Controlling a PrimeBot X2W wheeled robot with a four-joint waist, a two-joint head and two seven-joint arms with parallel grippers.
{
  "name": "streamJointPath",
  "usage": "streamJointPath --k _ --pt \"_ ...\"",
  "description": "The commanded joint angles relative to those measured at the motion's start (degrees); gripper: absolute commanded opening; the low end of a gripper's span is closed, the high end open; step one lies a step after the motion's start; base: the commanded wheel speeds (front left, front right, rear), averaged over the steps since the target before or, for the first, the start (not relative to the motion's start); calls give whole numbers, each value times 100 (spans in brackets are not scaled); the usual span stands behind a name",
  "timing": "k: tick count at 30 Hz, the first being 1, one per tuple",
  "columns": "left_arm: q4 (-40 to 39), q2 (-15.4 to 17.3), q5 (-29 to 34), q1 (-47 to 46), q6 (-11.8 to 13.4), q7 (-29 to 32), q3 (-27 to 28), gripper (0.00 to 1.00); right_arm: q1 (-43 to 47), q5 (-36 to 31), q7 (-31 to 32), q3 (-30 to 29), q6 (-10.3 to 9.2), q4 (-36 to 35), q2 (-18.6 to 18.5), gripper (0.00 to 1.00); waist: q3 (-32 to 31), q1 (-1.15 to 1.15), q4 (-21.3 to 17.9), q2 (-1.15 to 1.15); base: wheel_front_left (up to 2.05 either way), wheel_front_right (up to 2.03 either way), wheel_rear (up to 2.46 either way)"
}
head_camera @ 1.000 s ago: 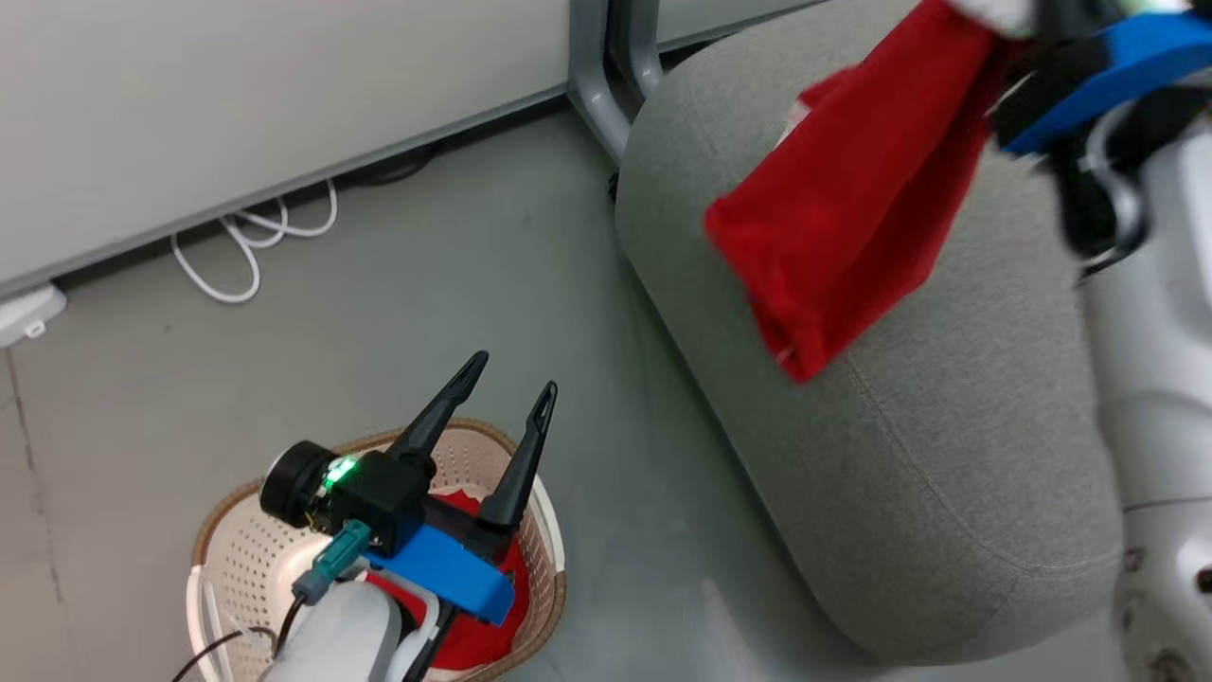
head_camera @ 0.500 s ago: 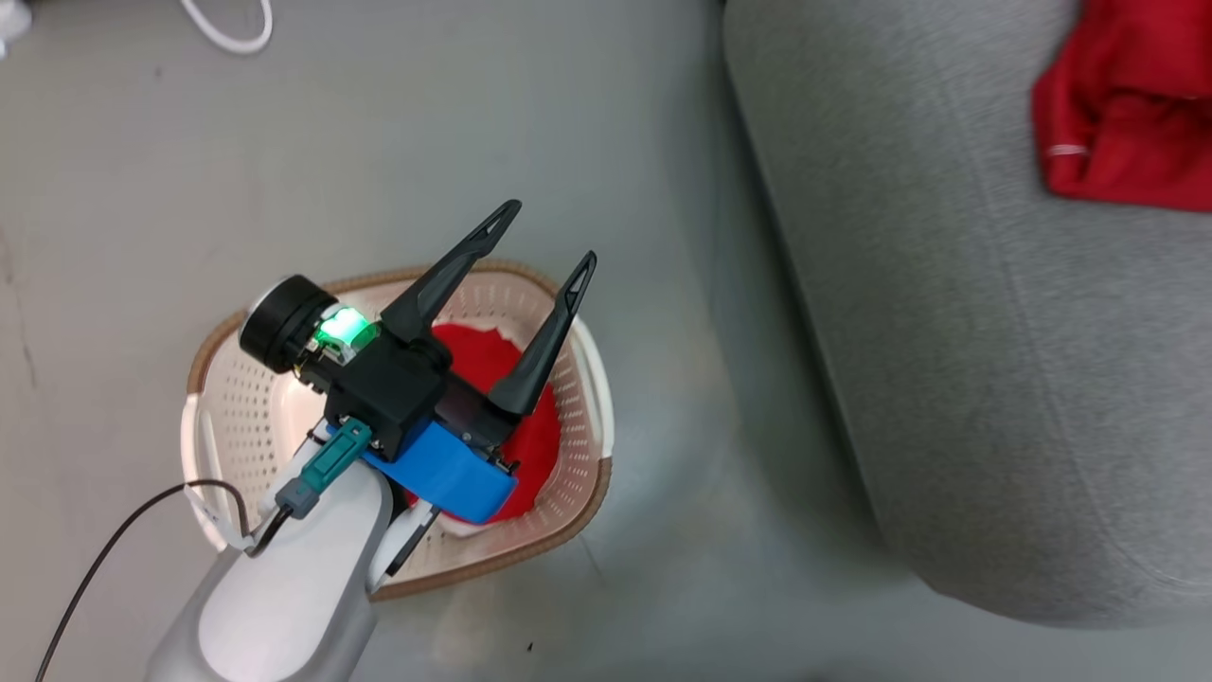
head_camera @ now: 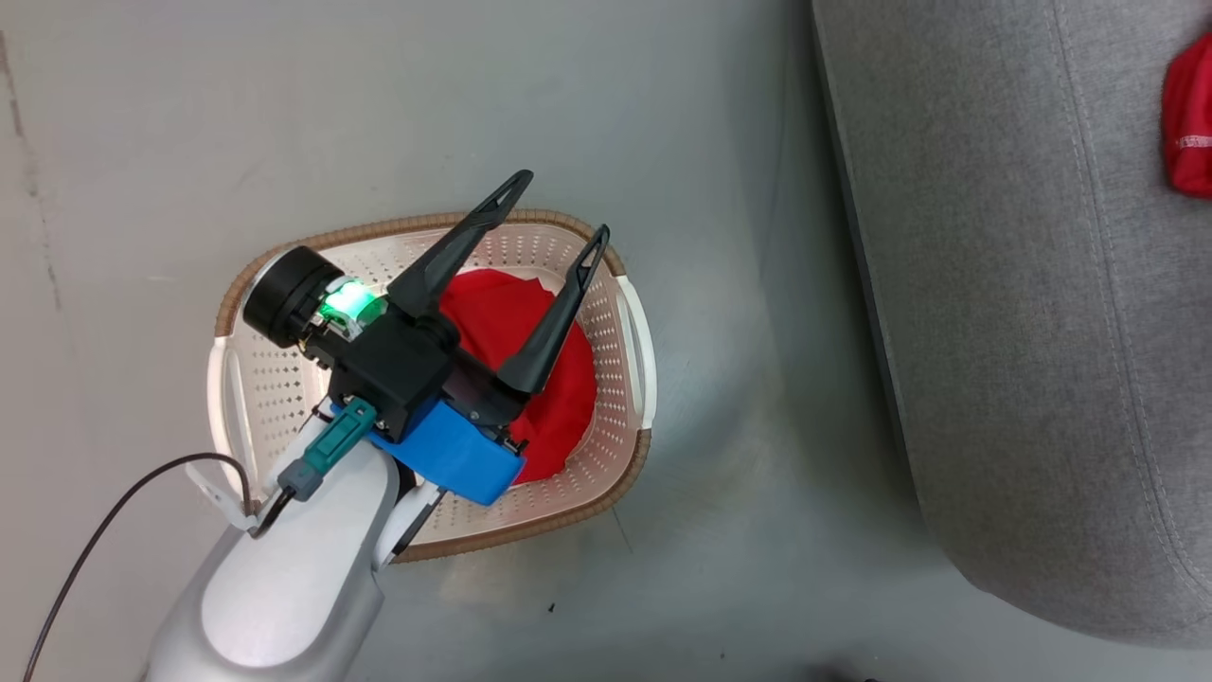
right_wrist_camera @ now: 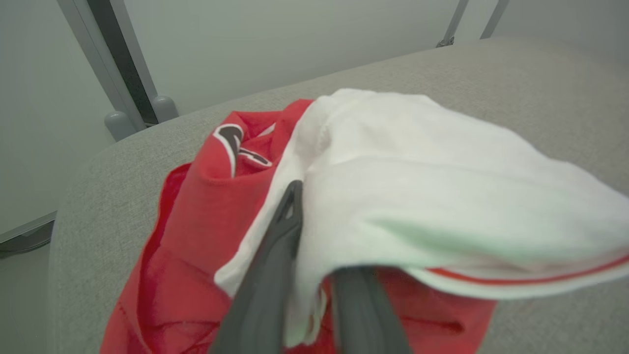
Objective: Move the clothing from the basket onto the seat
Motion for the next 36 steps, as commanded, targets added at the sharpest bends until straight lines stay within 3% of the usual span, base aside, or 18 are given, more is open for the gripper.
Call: streamJointPath --k 1,2,13,17,25,36 --pt "27 -16 -18 -28 -23 -17 28 100 -50 -42 -67 34 -6 79 -28 51 -58 -1 4 0 0 0 0" --pt "43 -46 -37 2 -24 -17 38 100 -40 -61 -101 53 -6 149 -46 100 -106 -1 13 0 0 0 0" --pt "327 -435 -275 697 -24 -17 379 100 666 -174 -304 883 -6 298 -160 100 -1349 -1 179 0 0 0 0" --pt "493 -548 -290 1145 -1 -17 655 100 1122 -118 -230 1121 -6 56 11 100 -1935 -1 235 0 0 0 0" --pt "611 -709 -278 2008 46 -17 1243 100 2329 -82 44 1435 -6 -1140 529 100 -2875 -1 424 0 0 0 0" --pt "582 -850 -131 2760 109 -17 1895 100 4071 -419 303 1535 -6 -3324 1461 100 -3386 -1 707 0 0 0 0"
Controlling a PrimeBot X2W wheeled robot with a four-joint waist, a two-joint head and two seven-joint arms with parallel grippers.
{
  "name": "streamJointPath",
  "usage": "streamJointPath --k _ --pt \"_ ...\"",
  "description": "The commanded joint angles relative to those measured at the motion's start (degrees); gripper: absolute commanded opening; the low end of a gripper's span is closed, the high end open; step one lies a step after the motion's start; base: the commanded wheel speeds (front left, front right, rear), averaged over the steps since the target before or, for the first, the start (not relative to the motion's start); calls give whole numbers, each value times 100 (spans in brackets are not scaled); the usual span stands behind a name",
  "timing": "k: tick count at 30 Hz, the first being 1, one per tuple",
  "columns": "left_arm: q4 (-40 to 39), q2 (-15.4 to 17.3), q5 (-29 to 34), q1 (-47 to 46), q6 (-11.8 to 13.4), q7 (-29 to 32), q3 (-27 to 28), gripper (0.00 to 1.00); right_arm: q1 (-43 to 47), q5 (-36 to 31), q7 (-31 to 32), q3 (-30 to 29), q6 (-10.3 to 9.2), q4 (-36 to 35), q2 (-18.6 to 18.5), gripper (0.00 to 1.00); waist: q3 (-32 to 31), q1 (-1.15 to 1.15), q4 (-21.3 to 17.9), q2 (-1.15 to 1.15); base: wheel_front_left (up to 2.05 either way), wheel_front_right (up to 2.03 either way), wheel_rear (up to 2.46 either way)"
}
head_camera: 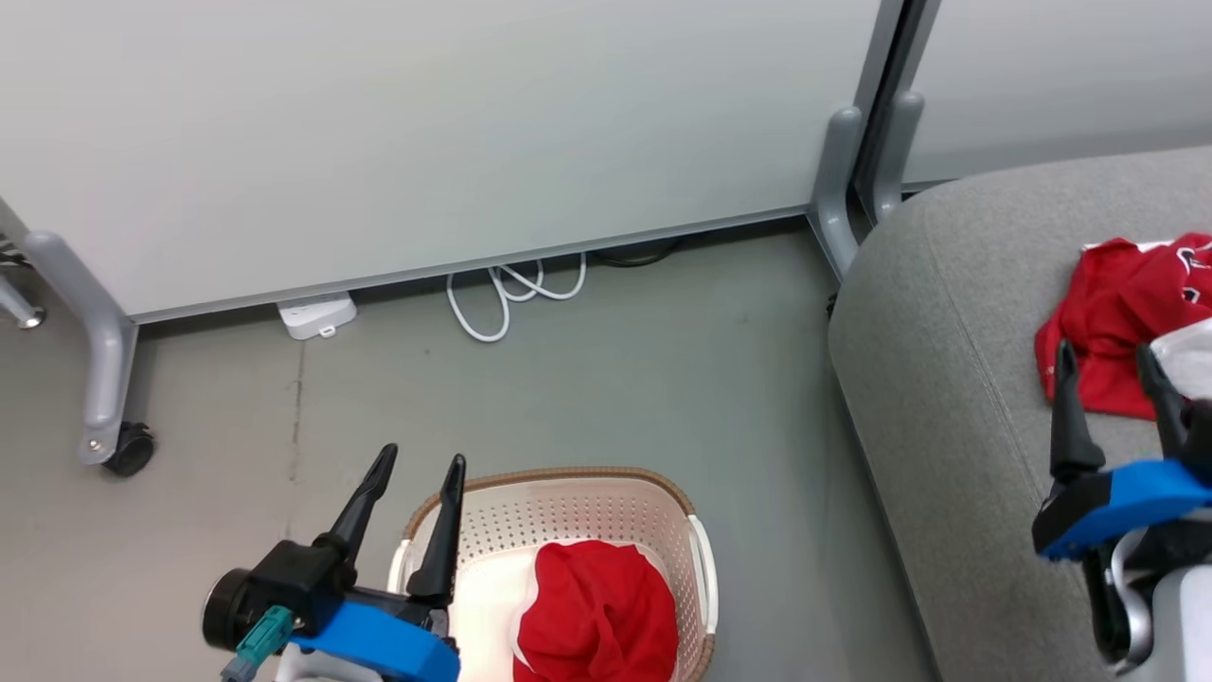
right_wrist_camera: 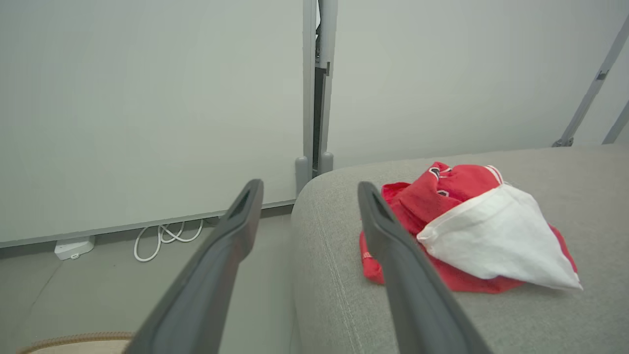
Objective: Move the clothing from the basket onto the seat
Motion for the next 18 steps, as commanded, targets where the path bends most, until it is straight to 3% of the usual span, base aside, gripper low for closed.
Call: streamJointPath --k 1,7,18 --pt "-25 -9 50 116 37 -17 112 100 288 -115 -46 49 -5 -222 131 100 -100 2 116 0 0 0 0" --pt "-73 -59 135 337 47 -17 393 100 971 -369 -20 269 -5 -810 371 100 -239 2 340 0 0 0 0" --pt "-148 -94 266 498 9 -17 834 100 1546 -38 46 924 -6 -1227 424 100 -327 2 479 0 0 0 0"
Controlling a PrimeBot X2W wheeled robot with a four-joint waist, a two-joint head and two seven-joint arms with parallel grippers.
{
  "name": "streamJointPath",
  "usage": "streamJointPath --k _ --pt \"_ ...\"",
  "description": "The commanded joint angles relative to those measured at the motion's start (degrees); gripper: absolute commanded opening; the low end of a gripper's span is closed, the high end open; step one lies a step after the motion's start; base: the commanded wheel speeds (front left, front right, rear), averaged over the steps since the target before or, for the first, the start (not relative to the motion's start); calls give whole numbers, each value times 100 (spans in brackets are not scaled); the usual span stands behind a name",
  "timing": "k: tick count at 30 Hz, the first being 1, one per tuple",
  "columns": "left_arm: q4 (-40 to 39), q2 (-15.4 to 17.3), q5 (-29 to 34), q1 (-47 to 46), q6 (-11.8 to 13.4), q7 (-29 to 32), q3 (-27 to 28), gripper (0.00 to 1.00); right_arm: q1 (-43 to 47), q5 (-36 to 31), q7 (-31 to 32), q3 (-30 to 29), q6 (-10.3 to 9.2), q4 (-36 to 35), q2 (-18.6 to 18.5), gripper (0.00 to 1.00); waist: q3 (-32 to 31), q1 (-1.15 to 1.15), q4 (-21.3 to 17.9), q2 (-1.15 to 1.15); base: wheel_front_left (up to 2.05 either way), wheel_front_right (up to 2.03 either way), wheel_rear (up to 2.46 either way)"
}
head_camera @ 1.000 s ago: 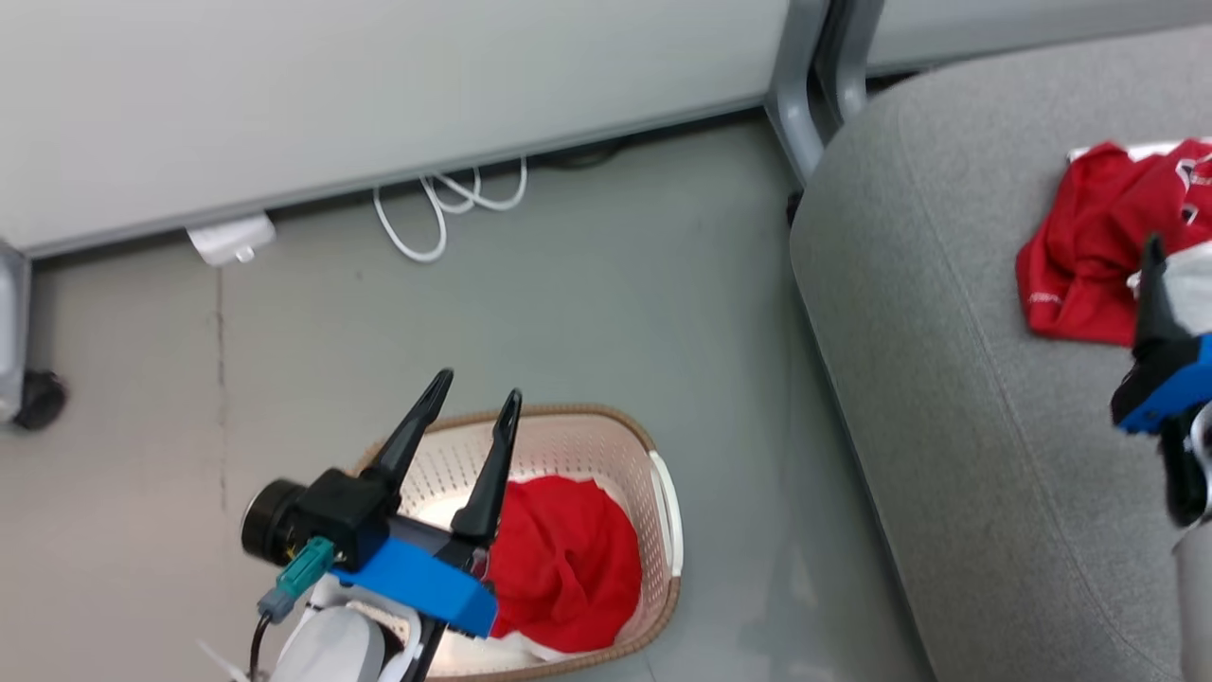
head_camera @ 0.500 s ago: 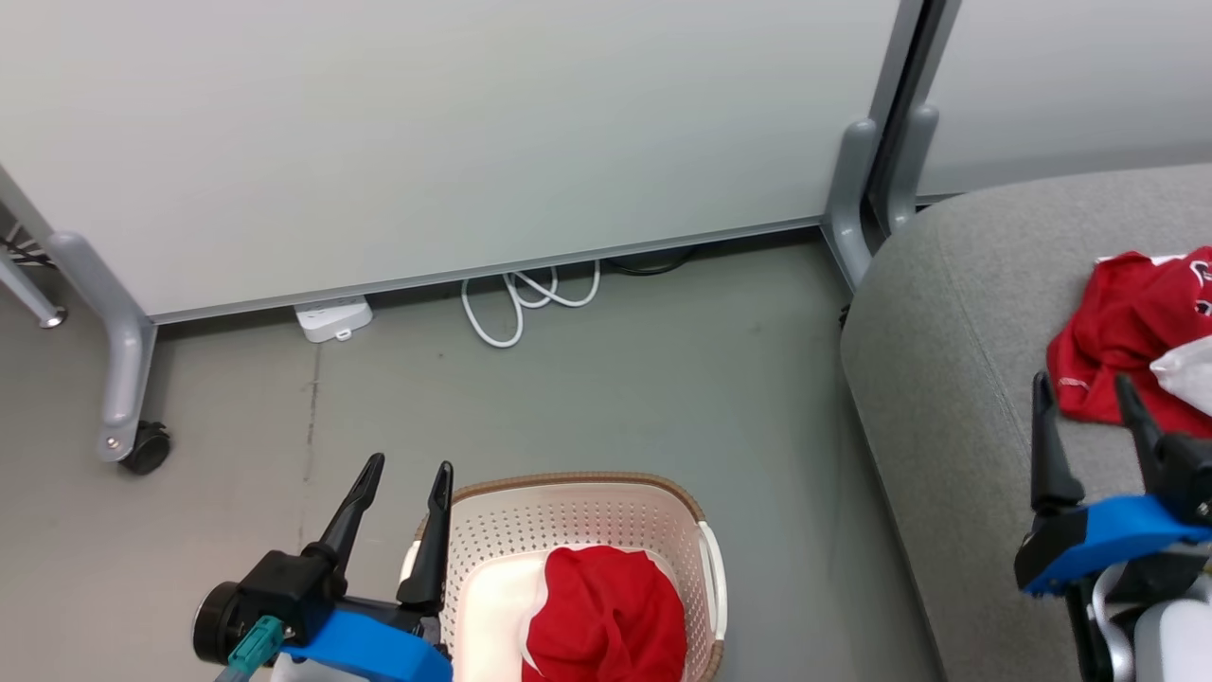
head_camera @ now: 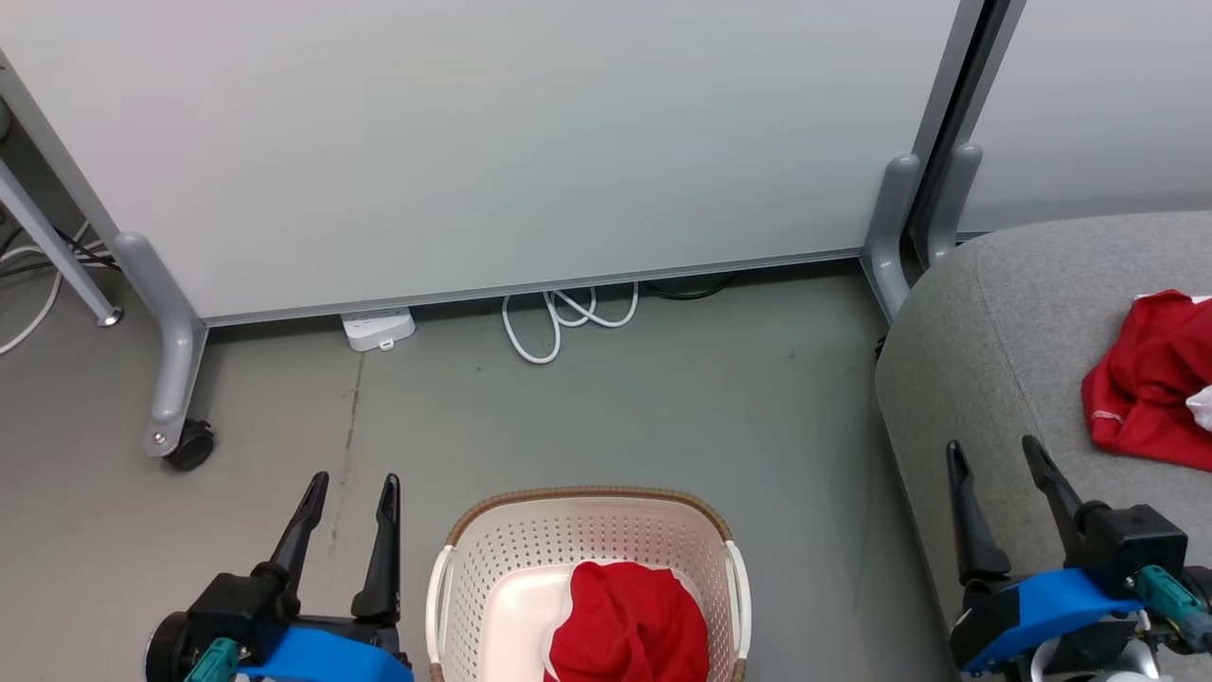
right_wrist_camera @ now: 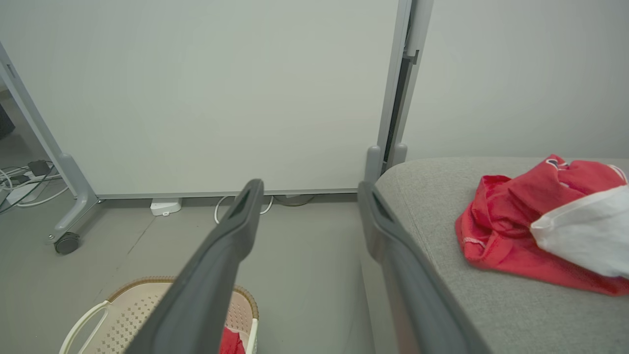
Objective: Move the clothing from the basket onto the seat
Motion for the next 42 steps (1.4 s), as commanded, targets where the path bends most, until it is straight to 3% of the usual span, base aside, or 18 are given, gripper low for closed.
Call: streamJointPath --k 1,23,34,42 --pt "-49 6 51 57 -24 -17 76 100 113 7 13 66 -6 -57 13 100 7 0 0 0 0 0 0" --pt "-52 -46 174 -85 -85 -17 128 100 -173 101 -20 254 -5 -82 14 100 364 0 -164 0 0 0 0" --pt "306 29 235 -636 -122 -17 -84 100 -926 74 -116 398 -6 -331 13 100 1632 0 -623 0 0 0 0" --pt "1126 187 274 -1471 -132 -17 -735 100 -1600 171 -301 554 -5 -339 15 100 2693 0 -1159 0 0 0 0"
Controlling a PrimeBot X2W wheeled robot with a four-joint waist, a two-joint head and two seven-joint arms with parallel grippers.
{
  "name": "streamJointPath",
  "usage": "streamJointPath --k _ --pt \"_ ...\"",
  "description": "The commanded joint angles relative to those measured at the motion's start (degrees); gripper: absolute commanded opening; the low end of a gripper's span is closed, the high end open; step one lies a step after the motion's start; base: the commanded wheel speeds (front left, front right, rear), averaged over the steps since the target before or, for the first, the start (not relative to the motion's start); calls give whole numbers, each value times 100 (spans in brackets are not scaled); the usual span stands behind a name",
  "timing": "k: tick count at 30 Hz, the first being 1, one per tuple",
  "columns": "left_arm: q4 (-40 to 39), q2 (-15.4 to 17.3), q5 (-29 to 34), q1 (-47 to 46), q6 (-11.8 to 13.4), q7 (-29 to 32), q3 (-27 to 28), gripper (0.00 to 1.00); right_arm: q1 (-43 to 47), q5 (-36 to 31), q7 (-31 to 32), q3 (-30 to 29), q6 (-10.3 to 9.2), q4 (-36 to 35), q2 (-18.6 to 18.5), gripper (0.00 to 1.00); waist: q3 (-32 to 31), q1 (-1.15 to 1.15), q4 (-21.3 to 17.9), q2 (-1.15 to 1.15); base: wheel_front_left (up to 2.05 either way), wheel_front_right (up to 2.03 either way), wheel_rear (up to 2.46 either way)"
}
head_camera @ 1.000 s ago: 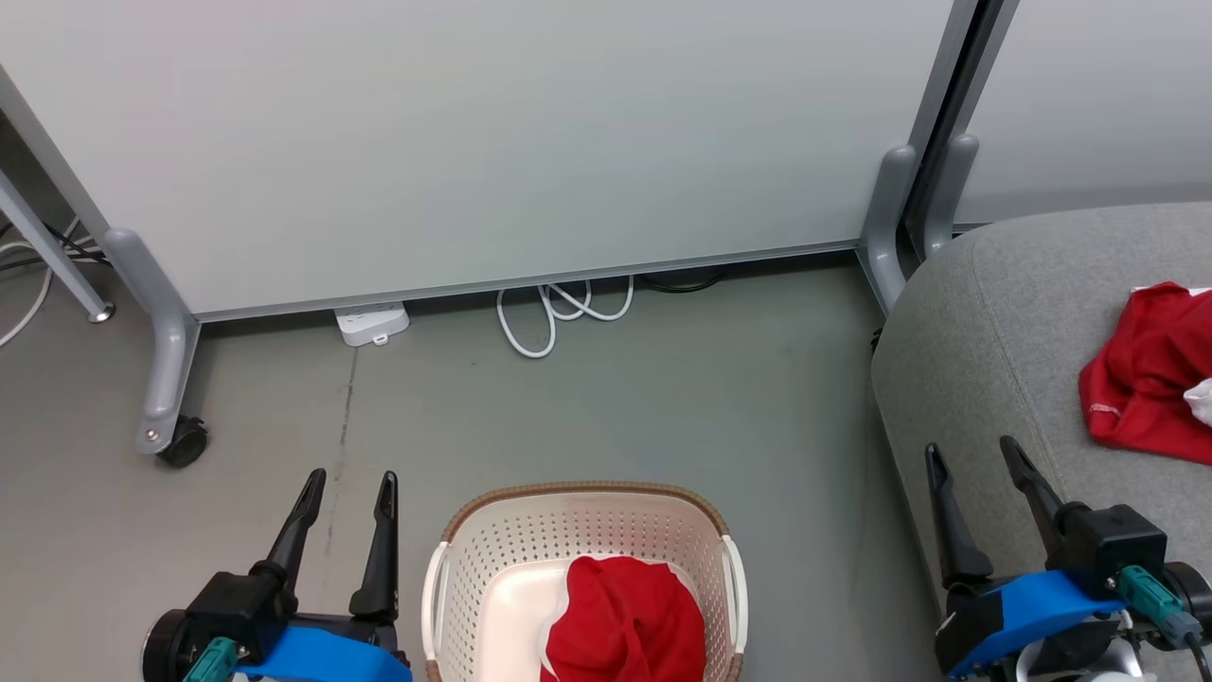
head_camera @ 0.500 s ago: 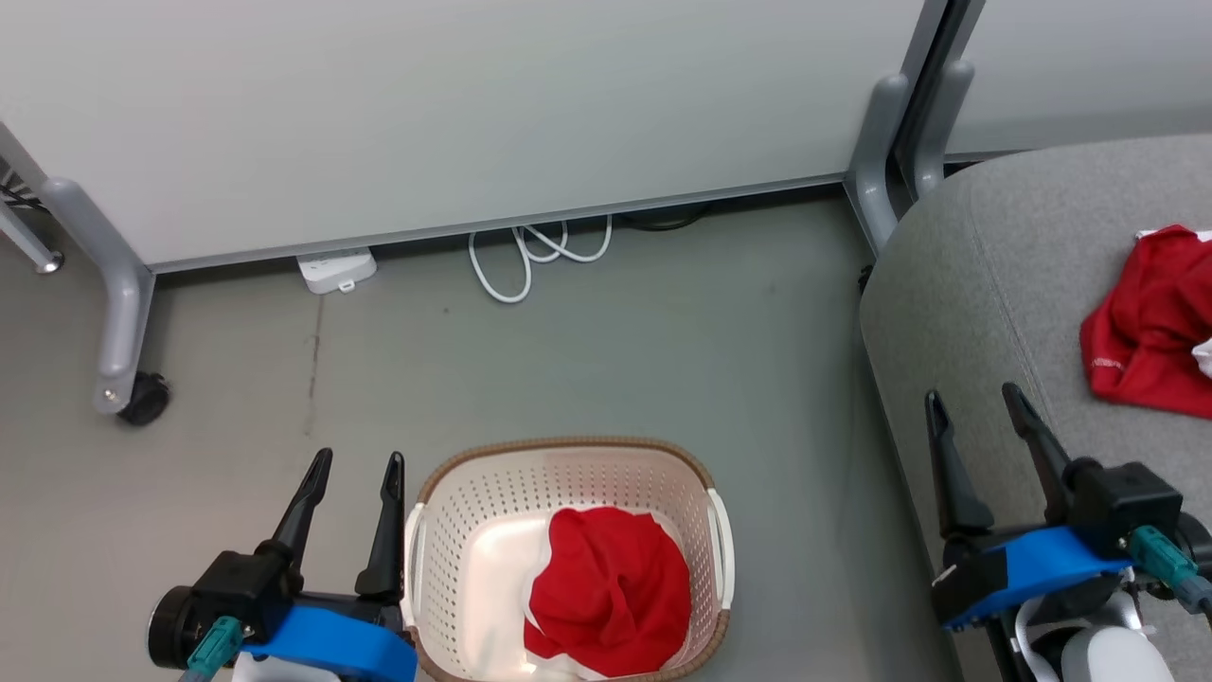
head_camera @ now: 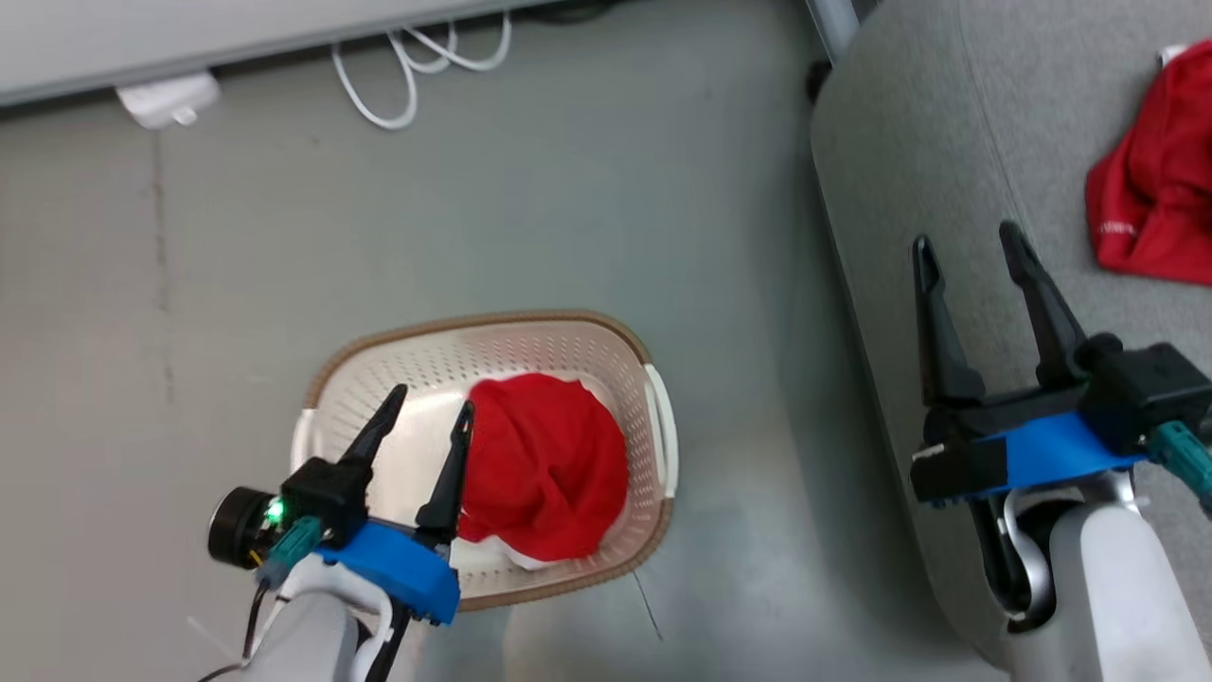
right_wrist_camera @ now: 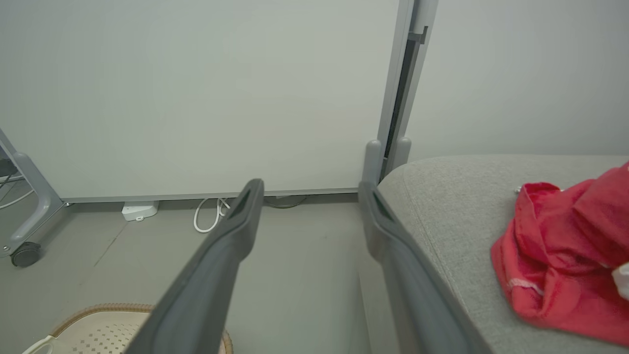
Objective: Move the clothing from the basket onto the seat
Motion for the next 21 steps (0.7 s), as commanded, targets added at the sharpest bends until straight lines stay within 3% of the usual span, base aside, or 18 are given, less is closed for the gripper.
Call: streamJointPath --k 1,12,21 --pt "139 99 -34 -206 -23 -17 -100 100 -193 83 -80 48 -6 2 13 100 593 -1 -468 0 0 0 0" --pt "1905 343 -254 -1170 -24 4 -1125 100 -923 374 -433 446 -6 96 15 100 1617 -1 -1058 0 0 0 0" --pt "2979 435 -434 -2023 -24 30 -1236 100 -1282 505 -591 716 -6 72 14 100 2337 -1 -1266 0 0 0 0"
